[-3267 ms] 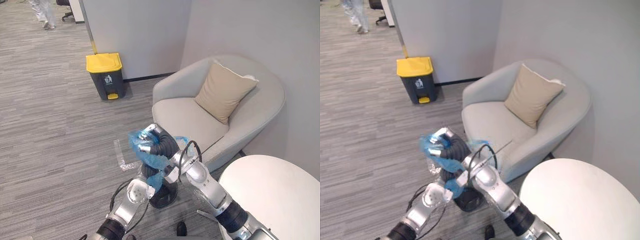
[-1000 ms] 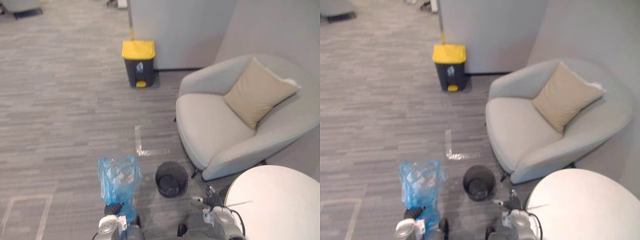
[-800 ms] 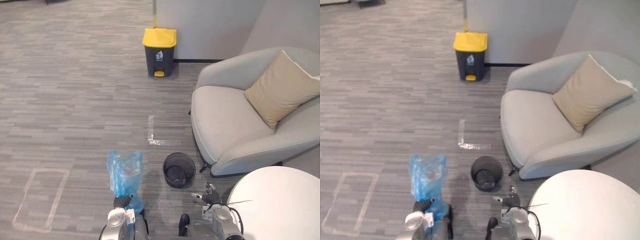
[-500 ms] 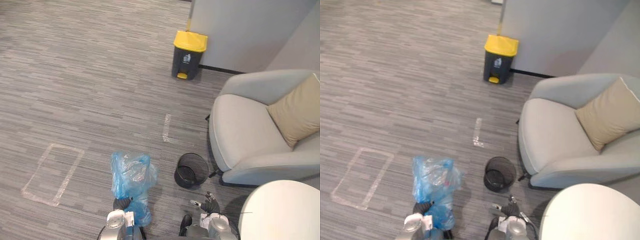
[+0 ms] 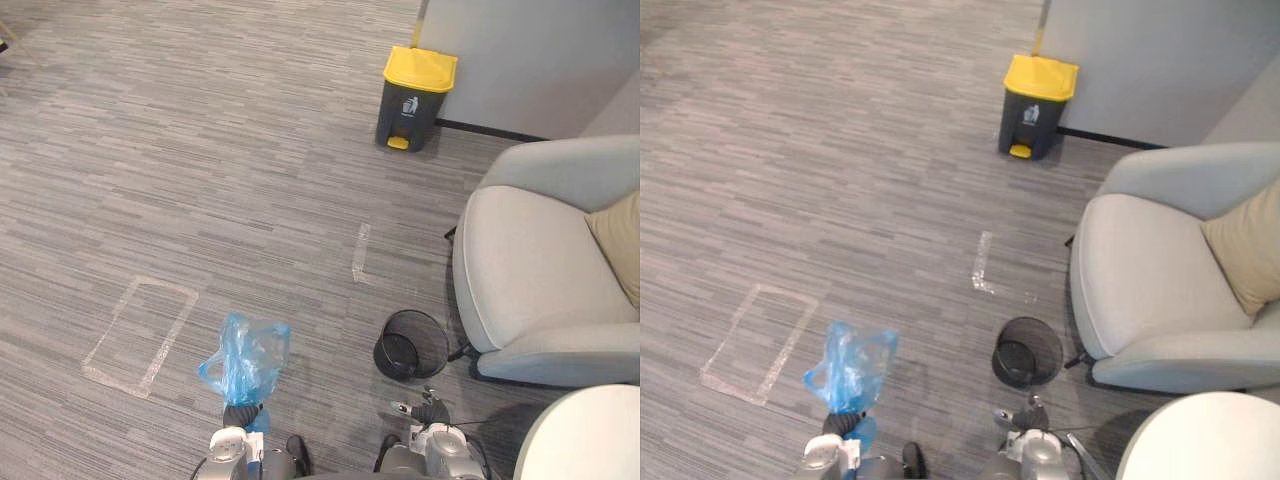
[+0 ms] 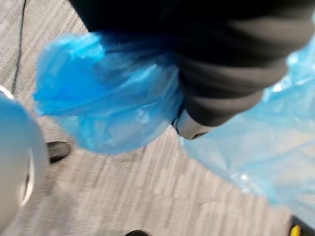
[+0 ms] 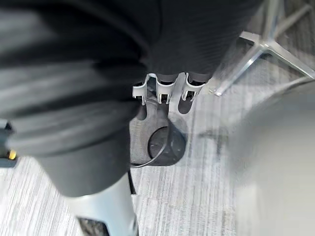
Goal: Gather rubbish on tea table into small bin, then transfer packed bag to large trash can.
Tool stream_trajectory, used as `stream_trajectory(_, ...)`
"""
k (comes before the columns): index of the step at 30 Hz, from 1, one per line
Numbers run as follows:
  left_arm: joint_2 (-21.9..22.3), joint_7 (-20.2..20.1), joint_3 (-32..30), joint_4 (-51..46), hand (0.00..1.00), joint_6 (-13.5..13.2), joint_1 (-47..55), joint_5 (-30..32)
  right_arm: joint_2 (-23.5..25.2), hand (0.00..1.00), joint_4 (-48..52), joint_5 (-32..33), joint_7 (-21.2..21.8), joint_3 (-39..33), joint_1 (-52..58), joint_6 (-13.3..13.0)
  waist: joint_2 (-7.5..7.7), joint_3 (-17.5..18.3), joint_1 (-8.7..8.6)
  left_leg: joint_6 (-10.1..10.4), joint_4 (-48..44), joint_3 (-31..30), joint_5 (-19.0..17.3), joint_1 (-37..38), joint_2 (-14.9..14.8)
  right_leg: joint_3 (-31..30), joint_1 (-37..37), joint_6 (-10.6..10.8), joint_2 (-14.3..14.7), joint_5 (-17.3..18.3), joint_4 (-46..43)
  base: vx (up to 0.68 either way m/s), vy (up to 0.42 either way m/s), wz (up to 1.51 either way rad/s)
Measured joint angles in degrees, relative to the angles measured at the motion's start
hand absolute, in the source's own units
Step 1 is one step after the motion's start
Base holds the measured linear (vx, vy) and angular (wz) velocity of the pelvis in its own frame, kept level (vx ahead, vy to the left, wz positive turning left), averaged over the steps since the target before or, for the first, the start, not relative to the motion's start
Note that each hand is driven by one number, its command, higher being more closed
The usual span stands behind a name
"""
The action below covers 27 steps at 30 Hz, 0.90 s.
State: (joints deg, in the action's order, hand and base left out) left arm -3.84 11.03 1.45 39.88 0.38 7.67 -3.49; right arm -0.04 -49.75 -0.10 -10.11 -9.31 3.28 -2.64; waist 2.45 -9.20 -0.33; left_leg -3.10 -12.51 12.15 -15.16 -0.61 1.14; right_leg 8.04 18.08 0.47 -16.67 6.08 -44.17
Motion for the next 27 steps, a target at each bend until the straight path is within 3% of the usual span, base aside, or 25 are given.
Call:
stream_trajectory(2, -0.9, 0.0, -0.3, 0.2, 1.00, 0.0, -0.4, 0.0, 0.3, 0.00, 0.2, 0.1, 0.0, 0.3, 0.1, -0.1, 0.76, -0.3, -0.21, 0.2, 0.6, -2.6, -1.5, 2.3, -0.7, 1.7, 3.6, 1.0, 5.2, 5.3, 3.0, 0.33, -0.026, 0.66)
stream_trajectory(5, -0.1, -0.1, -0.4, 0.2, 1.00, 0.1, -0.7, 0.0, 0.2, 0.00, 0.9, 0.1, 0.0, -0.3, 0.1, -0.1, 0.13, -0.7, -0.45, 0.8, 2.2, -4.0, -2.9, 5.9, -0.5, 5.0, 6.0, 1.1, 8.5, 5.3, 9.4, 0.37, -0.048, 0.35)
stream_trajectory(6, 0.2, -0.1, -0.4, 0.2, 1.00, 0.1, -1.0, 0.0, 0.3, 0.00, 1.4, 0.1, 0.1, -0.7, 0.1, -0.1, -0.09, -0.9, -0.72, 1.3, 3.4, -4.9, -3.5, 7.3, -0.4, 5.5, 6.4, 0.5, 9.8, 4.7, 12.2, 0.55, -0.089, 0.46)
stream_trajectory(8, 1.2, -0.2, -0.4, 0.5, 1.00, 0.2, -1.7, 0.0, 0.7, 0.00, 2.0, 0.0, 0.2, -1.6, 1.0, -0.2, -0.55, -0.4, -1.64, 3.9, 3.8, -6.7, -5.0, 11.9, -0.8, 6.5, 5.0, -4.0, 11.6, 1.3, 15.7, 0.62, -0.118, 0.80)
stream_trajectory(9, 2.1, -0.2, -0.3, 0.3, 1.00, 0.2, -2.0, 0.1, 0.7, 0.00, 2.2, 0.0, 0.2, -1.8, 0.6, -0.1, -1.50, -0.3, -1.87, 4.0, 1.6, -6.3, -5.0, 11.2, -1.8, 7.8, 4.3, -4.2, 11.6, 1.7, 15.6, 0.62, -0.111, 0.74)
stream_trajectory(10, 2.9, -0.2, -0.4, 0.0, 1.00, 0.0, -2.3, 0.1, 0.3, 0.00, 3.0, 0.0, 0.1, -1.7, 0.4, 0.0, -2.25, -0.3, -2.04, 4.6, -3.1, -6.0, -4.8, 9.1, -2.6, 9.0, 3.3, -4.7, 11.4, 2.8, 16.0, 0.49, -0.100, 0.46)
stream_trajectory(11, 4.0, -0.3, -0.4, 0.0, 1.00, 0.0, -2.6, 0.1, 0.1, 0.00, 4.2, 0.0, 0.1, -1.6, 0.4, -0.1, -3.41, -0.6, -2.47, 6.5, -12.2, -4.4, -3.8, 5.7, -3.8, 10.4, 0.9, -5.1, 11.7, 3.5, 17.3, 0.86, -0.147, 0.35)
stream_trajectory(12, 5.3, -0.7, -1.2, -0.2, 1.00, 0.0, -2.3, 0.1, 0.3, 0.00, 4.9, 0.0, 0.1, -1.1, 0.4, 0.1, -4.08, -0.8, -2.10, 11.0, -27.4, -2.1, -0.8, 0.4, -7.3, 9.5, -4.7, -5.3, 13.4, 3.7, 21.5, 0.62, -0.103, 0.16)
stream_trajectory(14, 5.5, -1.3, -2.3, -0.4, 1.00, 0.0, -1.9, 0.1, 2.0, 0.00, 5.3, 0.0, 0.1, -1.1, 0.3, 0.4, -3.50, -1.1, -1.95, 9.9, -36.1, 1.3, -1.5, -2.5, -10.0, 8.3, -11.3, -5.3, 14.4, 3.8, 26.2, 0.59, -0.041, -0.05)
stream_trajectory(17, 5.6, -1.4, -2.8, -1.8, 1.00, -0.1, -2.5, 0.1, 2.4, 0.00, 5.4, 0.1, -0.1, -1.1, 0.0, 0.4, -2.05, -1.5, -0.11, 5.0, -37.4, 7.0, -4.1, -8.8, -13.2, 5.4, -18.7, -5.3, 14.3, 3.8, 32.0, 0.44, 0.015, -0.25)
stream_trajectory(18, 5.6, -1.3, -2.9, -2.3, 1.00, -0.1, -2.6, 0.1, 2.3, 0.00, 5.5, 0.1, -0.3, -1.3, -0.4, 0.4, -1.89, -1.6, 1.04, 5.0, -33.9, 7.7, -4.2, -12.2, -14.0, 4.4, -20.2, -5.3, 13.8, 3.7, 33.0, 0.46, 0.116, -0.56)
stream_trajectory(20, 5.8, -1.3, -3.6, -2.1, 1.00, 0.0, -2.5, 0.1, 2.6, 0.00, 5.5, 0.2, -1.0, -1.8, -1.4, 0.5, -1.62, -1.8, 1.58, 5.0, -24.5, 6.7, -3.3, -15.5, -13.5, 2.6, -21.3, -4.9, 12.4, 4.0, 32.5, 0.39, 0.203, -0.68)
stream_trajectory(22, 6.5, -1.2, -3.9, -2.0, 1.00, 0.0, -1.6, 0.1, 2.8, 0.00, 5.9, 0.2, -1.3, -2.2, -1.3, 0.4, -1.60, -1.6, 1.99, 6.5, -10.3, 0.9, 4.2, -16.2, -11.2, -0.8, -23.2, -0.9, 10.6, 6.4, 32.2, 0.37, 0.328, -0.93)
stream_trajectory(23, 6.9, -1.3, -3.5, -2.0, 1.00, 0.0, -1.0, 0.0, 2.1, 0.00, 5.9, 0.2, -1.4, -2.2, -0.9, 0.5, -2.67, -0.7, 2.76, 9.8, -7.0, -1.9, 12.3, -16.0, -11.6, -3.4, -23.5, 2.3, 10.6, 9.3, 31.9, 0.32, 0.370, -1.03)
stream_trajectory(24, 6.1, -1.0, -4.5, -1.6, 1.00, 0.2, -1.7, 0.0, 3.4, 0.00, 5.4, 0.1, -1.3, -1.9, -0.9, 0.7, -0.79, -0.1, 2.45, 8.3, -10.9, 0.1, 7.8, -16.3, -10.1, -6.1, -23.4, 3.4, 8.0, 11.3, 30.1, 0.32, 0.375, -0.92)
stream_trajectory(27, 5.7, -1.1, -4.1, -2.8, 1.00, 0.2, -2.3, 0.0, 3.5, 0.00, 5.4, 0.1, -1.1, -1.1, -0.1, 1.2, 0.55, 0.5, 2.59, 7.0, -11.5, 5.5, 3.5, -12.6, -9.4, -9.3, -18.3, 4.3, 5.3, 9.4, 19.8, 0.31, 0.301, -0.83)
